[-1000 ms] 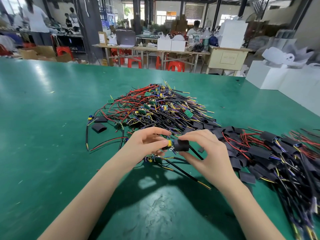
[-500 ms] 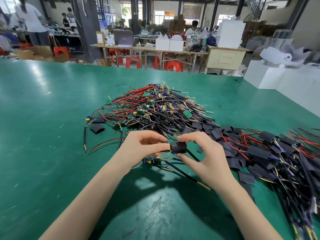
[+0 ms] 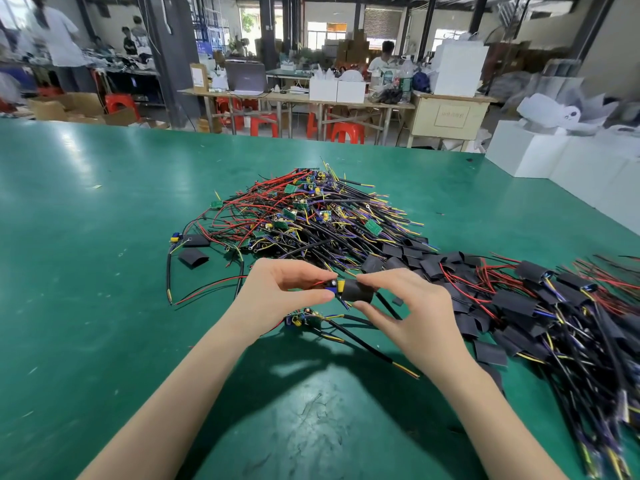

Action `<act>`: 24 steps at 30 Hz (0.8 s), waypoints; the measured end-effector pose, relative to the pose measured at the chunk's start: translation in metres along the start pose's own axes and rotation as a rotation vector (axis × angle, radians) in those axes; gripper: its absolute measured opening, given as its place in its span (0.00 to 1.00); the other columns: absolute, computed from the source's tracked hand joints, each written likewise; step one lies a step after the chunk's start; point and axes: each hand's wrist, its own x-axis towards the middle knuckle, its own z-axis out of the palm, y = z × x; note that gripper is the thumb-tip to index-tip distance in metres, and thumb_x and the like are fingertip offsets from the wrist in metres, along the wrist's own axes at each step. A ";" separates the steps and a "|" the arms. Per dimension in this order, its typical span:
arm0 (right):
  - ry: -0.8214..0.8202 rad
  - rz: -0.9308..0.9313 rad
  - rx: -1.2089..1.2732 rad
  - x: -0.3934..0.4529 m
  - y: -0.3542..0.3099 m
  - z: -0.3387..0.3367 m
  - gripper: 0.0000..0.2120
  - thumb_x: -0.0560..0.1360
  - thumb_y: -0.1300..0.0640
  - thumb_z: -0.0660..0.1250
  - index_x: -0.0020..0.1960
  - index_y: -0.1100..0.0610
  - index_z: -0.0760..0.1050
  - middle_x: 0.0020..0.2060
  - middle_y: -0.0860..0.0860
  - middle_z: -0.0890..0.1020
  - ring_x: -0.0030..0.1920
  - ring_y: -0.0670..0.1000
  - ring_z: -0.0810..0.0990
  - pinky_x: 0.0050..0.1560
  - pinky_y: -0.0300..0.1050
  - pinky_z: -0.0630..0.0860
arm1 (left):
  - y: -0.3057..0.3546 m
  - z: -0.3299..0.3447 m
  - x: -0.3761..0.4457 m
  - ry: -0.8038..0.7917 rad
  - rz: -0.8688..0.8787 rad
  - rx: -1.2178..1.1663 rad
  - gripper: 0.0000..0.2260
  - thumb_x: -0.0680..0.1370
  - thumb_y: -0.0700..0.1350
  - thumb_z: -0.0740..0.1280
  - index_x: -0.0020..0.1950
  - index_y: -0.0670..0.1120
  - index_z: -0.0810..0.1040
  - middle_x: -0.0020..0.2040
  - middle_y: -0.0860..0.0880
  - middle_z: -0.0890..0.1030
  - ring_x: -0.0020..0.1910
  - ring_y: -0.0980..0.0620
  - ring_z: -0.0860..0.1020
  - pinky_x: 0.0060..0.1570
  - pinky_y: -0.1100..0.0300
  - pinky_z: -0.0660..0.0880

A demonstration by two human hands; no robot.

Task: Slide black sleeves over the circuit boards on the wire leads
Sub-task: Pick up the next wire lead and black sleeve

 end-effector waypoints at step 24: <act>-0.180 0.223 -0.119 -0.006 0.003 0.008 0.19 0.81 0.48 0.53 0.42 0.55 0.78 0.34 0.46 0.79 0.39 0.53 0.75 0.44 0.49 0.68 | -0.011 -0.003 0.002 -0.006 0.060 0.148 0.07 0.72 0.41 0.75 0.46 0.52 0.86 0.41 0.49 0.86 0.42 0.49 0.85 0.47 0.56 0.82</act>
